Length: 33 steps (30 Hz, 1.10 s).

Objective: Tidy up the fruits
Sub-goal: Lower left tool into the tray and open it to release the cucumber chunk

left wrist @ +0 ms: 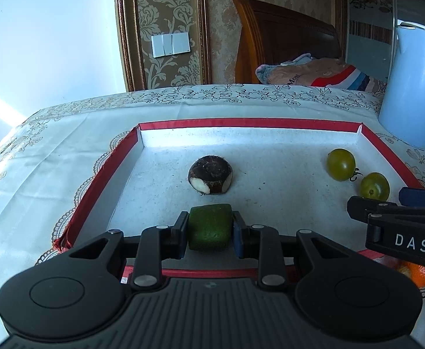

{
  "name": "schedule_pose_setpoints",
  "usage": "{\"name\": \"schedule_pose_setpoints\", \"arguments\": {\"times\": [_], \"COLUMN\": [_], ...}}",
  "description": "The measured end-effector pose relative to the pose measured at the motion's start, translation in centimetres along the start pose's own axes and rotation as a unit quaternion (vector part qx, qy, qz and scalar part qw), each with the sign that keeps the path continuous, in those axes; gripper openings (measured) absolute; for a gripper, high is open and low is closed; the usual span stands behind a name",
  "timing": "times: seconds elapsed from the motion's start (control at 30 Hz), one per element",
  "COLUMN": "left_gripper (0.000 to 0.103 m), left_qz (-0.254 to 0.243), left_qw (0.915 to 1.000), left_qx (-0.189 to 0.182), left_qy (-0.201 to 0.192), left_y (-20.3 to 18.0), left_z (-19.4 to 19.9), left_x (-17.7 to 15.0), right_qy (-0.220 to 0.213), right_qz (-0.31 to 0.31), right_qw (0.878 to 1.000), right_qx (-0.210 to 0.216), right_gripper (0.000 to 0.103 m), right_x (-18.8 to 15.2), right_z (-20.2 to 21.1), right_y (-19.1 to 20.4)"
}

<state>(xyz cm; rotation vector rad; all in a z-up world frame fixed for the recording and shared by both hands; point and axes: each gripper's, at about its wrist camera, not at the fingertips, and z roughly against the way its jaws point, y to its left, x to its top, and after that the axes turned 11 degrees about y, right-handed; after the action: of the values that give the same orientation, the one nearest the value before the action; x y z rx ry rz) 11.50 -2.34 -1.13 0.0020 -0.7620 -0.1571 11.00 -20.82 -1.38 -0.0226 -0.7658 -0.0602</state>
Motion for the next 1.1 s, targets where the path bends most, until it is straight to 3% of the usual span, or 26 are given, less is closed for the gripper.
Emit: {"name": "schedule_pose_setpoints", "arguments": {"times": [0.17, 0.83, 1.1], "left_gripper": [0.029, 0.029, 0.030], "left_qz": [0.008, 0.013, 0.015], "left_qw": [0.9999, 0.9978, 0.9979], "left_qx": [-0.010, -0.014, -0.023], "left_qy": [0.000, -0.064, -0.058], "left_y": [0.5, 1.9, 2.3], "left_z": [0.5, 5.1, 5.8], "left_x": [-0.3, -3.3, -4.2], "right_qy": [-0.005, -0.042, -0.042], "right_qz": [0.000, 0.024, 0.025], "right_qw": [1.000, 0.999, 0.999], "right_qx": [0.002, 0.014, 0.022], "right_gripper": [0.072, 0.076, 0.078], "right_x": [-0.3, -3.5, -4.5], "right_z": [0.6, 5.6, 6.4], "right_y": [-0.1, 0.3, 0.3]}}
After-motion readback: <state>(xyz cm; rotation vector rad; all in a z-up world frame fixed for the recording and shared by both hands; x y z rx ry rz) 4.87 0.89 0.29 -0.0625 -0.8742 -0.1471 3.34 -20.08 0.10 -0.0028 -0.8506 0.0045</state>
